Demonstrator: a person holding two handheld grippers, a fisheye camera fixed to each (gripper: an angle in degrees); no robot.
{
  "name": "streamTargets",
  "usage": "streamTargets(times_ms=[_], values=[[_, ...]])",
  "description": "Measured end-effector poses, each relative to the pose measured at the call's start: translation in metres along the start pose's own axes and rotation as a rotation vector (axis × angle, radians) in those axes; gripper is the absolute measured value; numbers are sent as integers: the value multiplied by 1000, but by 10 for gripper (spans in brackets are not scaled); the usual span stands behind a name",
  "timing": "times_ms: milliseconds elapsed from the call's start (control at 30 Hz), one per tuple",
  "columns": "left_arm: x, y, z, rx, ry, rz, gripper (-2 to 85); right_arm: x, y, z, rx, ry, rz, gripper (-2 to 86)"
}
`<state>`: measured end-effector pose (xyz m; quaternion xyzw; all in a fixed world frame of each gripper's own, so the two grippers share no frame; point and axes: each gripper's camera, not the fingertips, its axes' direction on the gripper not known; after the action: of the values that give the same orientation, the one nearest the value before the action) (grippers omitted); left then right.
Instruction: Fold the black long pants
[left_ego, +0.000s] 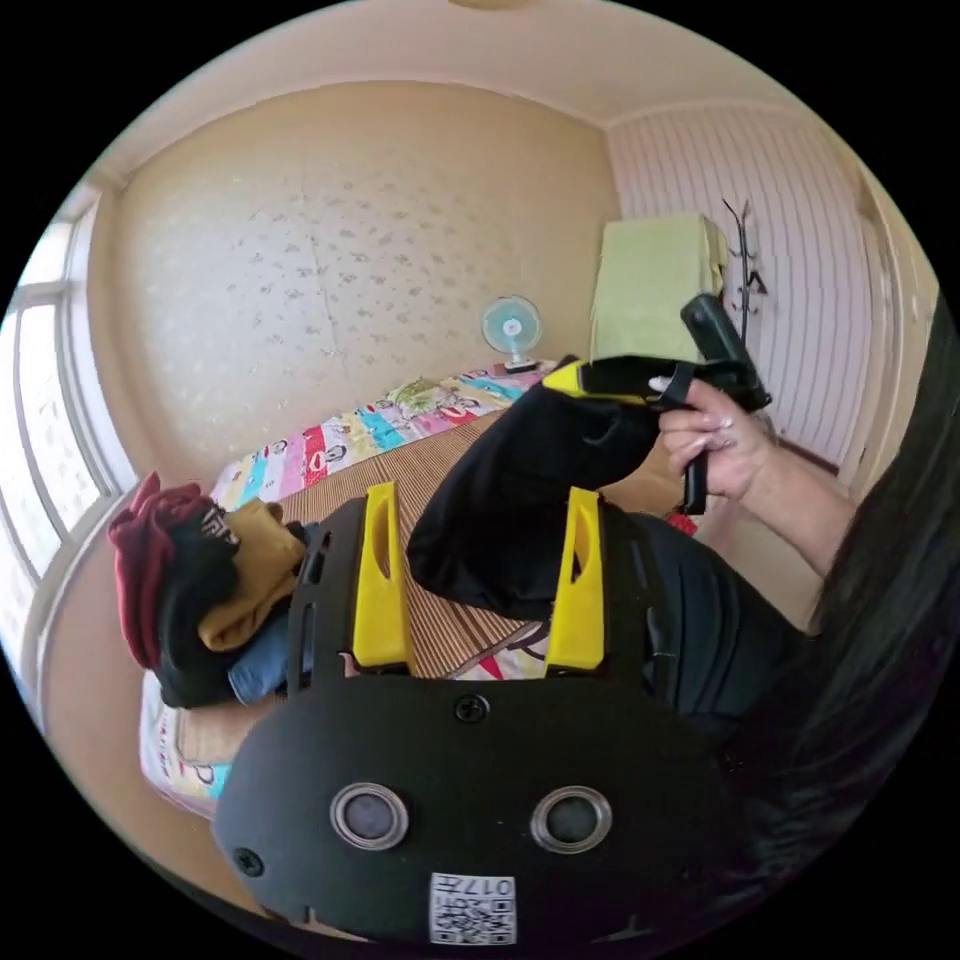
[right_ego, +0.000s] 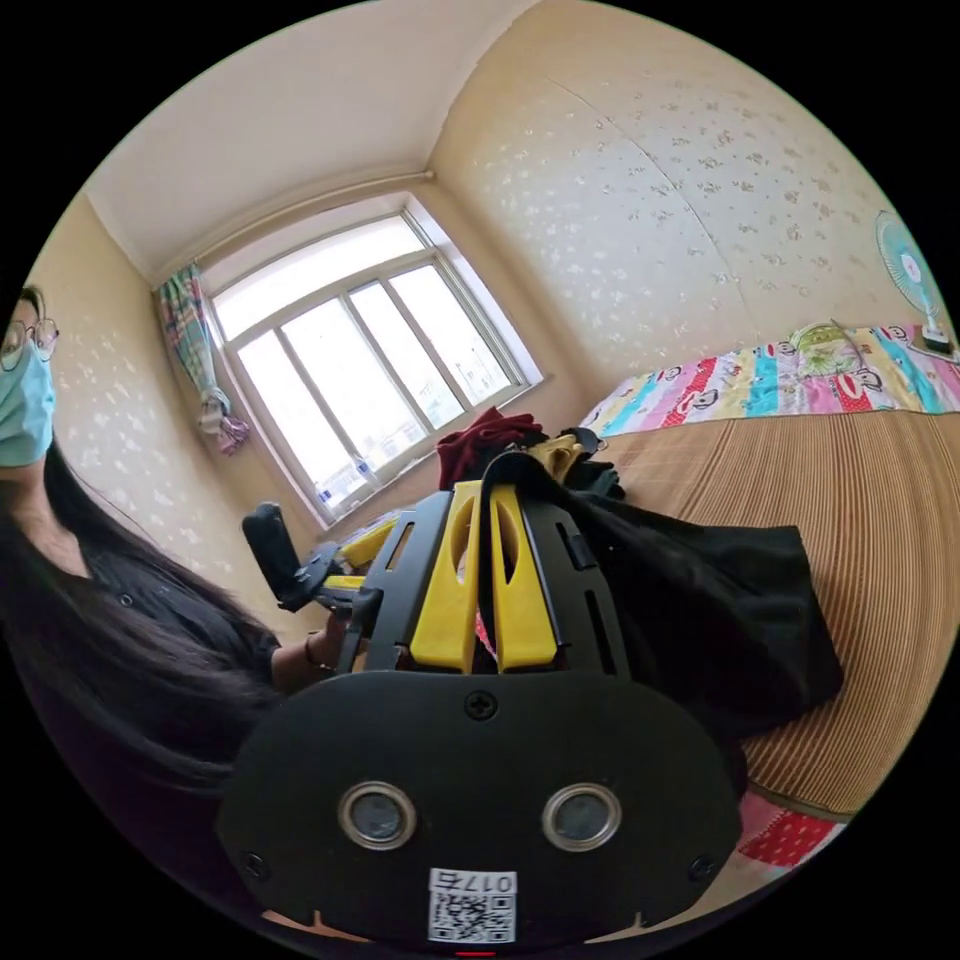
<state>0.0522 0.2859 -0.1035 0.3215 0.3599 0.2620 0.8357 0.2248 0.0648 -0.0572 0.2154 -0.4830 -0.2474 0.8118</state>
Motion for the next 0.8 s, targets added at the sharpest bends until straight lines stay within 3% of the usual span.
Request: streamTargets(times_ms=[133, 267, 433, 633, 800], values=[[19, -51, 65, -59, 8, 67, 251, -30, -3, -24, 16, -98, -118, 13], [11, -97, 80, 59, 290, 130, 195, -71, -11, -53, -17, -59, -315, 13], [16, -149, 110, 25, 528, 164, 116, -83, -19, -100, -30, 51, -438, 13], [-45, -166, 161, 114, 937, -90, 73, -77, -24, -150, 4, 95, -484, 13], [-101, -157, 189, 161, 1017, -235, 73, -60, 2, -231, 286, 164, -438, 8]])
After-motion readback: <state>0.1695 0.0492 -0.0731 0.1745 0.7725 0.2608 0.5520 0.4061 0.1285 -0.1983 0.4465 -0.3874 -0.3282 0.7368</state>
